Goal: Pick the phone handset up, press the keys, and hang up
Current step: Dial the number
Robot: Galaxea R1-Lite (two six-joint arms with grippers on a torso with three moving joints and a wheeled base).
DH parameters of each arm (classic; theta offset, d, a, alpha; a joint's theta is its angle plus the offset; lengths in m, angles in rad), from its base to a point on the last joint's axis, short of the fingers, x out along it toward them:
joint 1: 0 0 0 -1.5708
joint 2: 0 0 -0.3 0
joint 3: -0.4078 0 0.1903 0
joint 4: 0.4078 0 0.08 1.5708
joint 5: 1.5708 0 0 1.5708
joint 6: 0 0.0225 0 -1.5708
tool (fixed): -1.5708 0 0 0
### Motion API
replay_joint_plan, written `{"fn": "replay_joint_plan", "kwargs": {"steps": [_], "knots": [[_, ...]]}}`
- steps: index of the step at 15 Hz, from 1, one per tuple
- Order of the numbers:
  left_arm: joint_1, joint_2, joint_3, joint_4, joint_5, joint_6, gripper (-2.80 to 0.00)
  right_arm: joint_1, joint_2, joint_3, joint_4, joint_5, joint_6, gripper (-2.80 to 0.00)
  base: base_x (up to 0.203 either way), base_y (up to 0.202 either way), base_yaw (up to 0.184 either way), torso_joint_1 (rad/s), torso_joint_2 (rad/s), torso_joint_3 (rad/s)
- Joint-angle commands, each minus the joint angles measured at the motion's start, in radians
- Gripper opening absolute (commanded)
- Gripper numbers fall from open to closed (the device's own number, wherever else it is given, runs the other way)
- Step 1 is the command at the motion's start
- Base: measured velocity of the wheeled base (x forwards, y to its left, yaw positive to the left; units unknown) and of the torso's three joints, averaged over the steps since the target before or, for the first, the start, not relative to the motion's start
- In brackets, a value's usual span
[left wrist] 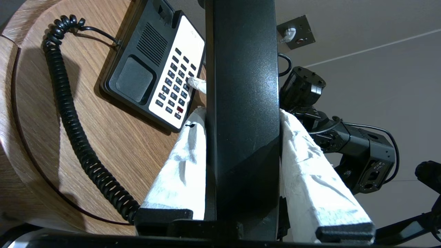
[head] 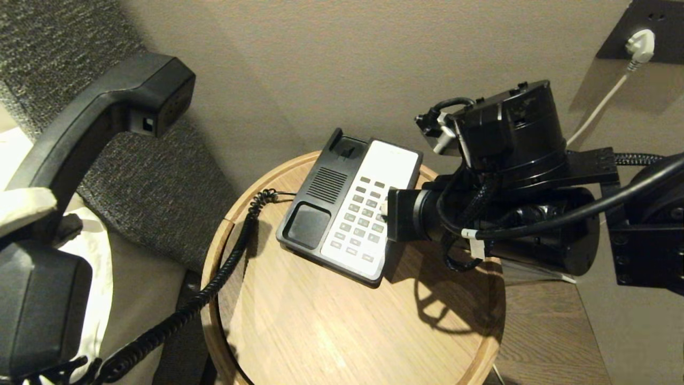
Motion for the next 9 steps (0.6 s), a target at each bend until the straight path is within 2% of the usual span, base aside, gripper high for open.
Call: {"fn": "replay_joint_plan", "kwargs": {"steps": [1, 9], "knots": [[0.0, 0.001, 0.005, -0.001, 0.0, -0.005, -2.8, 0.0, 0.0, -0.004, 0.003, -0.003, 0.0, -2.8, 0.0, 0.0, 0.0, 0.0, 0.0, 0.0], [-0.001, 0.006, 0.007, -0.001, 0.001, -0.005, -2.8, 0.065, -0.016, -0.034, 0.012, 0.0, 0.004, -2.8, 0.0, 0.0, 0.0, 0.0, 0.0, 0.0]]}}
